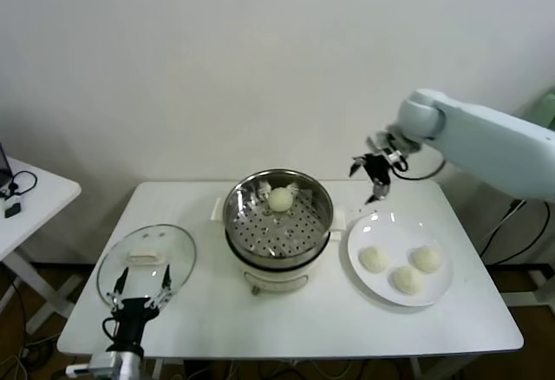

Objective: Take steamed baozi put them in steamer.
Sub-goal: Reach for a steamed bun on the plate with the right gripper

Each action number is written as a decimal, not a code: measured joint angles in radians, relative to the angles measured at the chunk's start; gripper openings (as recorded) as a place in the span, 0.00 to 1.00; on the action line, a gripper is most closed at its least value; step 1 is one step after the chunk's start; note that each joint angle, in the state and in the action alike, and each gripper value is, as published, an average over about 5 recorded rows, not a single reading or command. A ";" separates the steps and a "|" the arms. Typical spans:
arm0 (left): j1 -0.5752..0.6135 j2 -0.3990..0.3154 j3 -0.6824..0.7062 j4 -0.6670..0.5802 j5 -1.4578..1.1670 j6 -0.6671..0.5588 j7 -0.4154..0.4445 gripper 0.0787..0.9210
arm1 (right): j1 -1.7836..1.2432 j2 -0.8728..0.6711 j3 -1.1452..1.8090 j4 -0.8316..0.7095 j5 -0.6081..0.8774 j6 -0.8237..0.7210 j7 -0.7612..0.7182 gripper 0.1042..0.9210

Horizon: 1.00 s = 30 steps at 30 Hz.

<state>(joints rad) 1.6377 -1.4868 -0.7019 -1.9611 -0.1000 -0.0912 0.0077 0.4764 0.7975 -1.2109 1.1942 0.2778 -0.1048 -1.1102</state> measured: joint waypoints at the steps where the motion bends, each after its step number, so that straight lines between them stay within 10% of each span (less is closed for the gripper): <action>1: 0.000 0.000 0.000 0.000 0.001 0.001 0.000 0.88 | -0.017 -0.007 0.007 0.001 0.002 -0.008 0.002 0.88; 30: 0.018 -0.012 -0.007 0.016 -0.005 0.012 -0.019 0.88 | -0.385 0.014 0.190 -0.134 -0.139 -0.018 0.023 0.88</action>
<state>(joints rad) 1.6554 -1.4991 -0.7084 -1.9451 -0.1048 -0.0790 -0.0109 0.0917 0.8115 -1.0209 1.0599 0.1384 -0.1225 -1.0869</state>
